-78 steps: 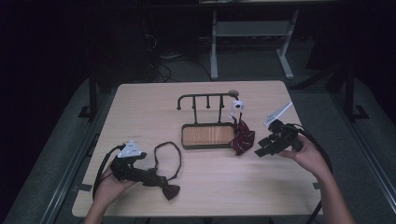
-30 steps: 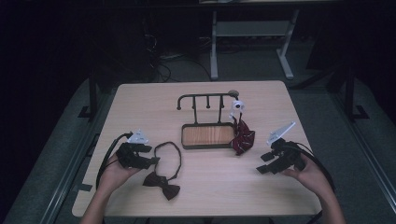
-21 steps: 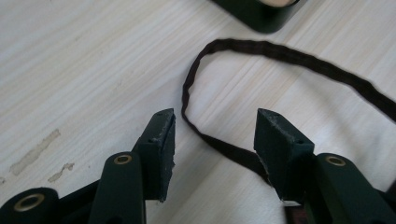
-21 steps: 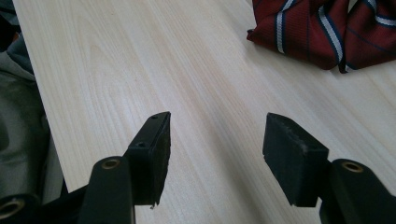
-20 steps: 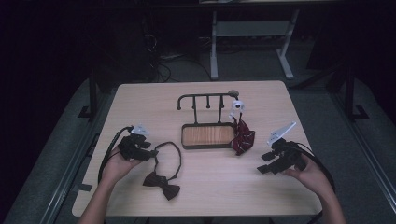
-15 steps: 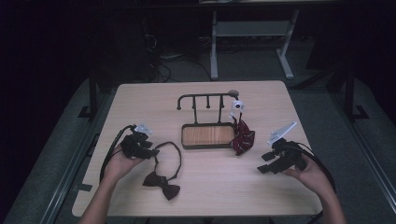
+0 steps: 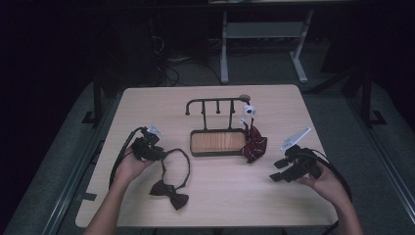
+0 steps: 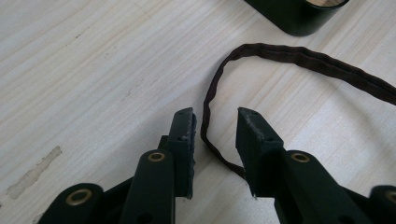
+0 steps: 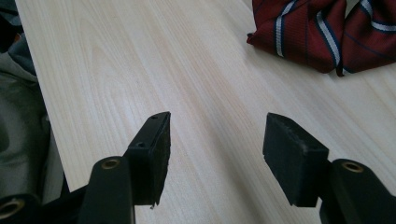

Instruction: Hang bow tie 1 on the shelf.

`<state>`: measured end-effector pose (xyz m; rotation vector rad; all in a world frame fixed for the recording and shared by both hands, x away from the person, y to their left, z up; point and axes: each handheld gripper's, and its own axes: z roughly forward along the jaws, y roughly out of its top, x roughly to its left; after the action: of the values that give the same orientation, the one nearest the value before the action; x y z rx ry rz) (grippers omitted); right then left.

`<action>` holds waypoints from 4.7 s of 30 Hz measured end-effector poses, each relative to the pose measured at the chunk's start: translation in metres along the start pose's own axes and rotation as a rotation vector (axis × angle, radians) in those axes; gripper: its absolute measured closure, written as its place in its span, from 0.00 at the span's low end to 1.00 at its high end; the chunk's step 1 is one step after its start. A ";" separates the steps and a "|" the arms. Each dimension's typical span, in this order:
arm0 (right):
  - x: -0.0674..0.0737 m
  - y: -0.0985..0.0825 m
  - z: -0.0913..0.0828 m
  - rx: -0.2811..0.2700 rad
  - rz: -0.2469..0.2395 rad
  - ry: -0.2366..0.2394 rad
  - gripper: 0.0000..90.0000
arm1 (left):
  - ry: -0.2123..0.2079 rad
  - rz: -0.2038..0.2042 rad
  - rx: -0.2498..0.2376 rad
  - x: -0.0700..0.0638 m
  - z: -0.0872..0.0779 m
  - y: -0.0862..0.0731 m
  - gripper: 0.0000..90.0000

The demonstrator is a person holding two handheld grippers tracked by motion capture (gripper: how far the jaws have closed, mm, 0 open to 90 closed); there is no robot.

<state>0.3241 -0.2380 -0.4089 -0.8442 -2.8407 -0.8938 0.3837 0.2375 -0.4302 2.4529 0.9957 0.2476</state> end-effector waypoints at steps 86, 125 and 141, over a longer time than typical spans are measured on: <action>-0.005 -0.004 -0.005 -0.020 0.023 0.000 0.45 | -0.183 0.183 -0.026 -0.023 -0.073 0.032 1.00; -0.002 -0.005 -0.012 -0.025 -0.002 -0.013 0.45 | -0.204 0.268 -0.065 -0.040 -0.115 0.058 1.00; 0.000 -0.005 -0.015 -0.031 0.000 -0.017 0.45 | -0.184 0.295 -0.060 -0.043 -0.127 0.072 1.00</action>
<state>0.3204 -0.2497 -0.3988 -0.8597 -2.8485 -0.9368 0.3532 0.2091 -0.2836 2.5083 0.5415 0.1415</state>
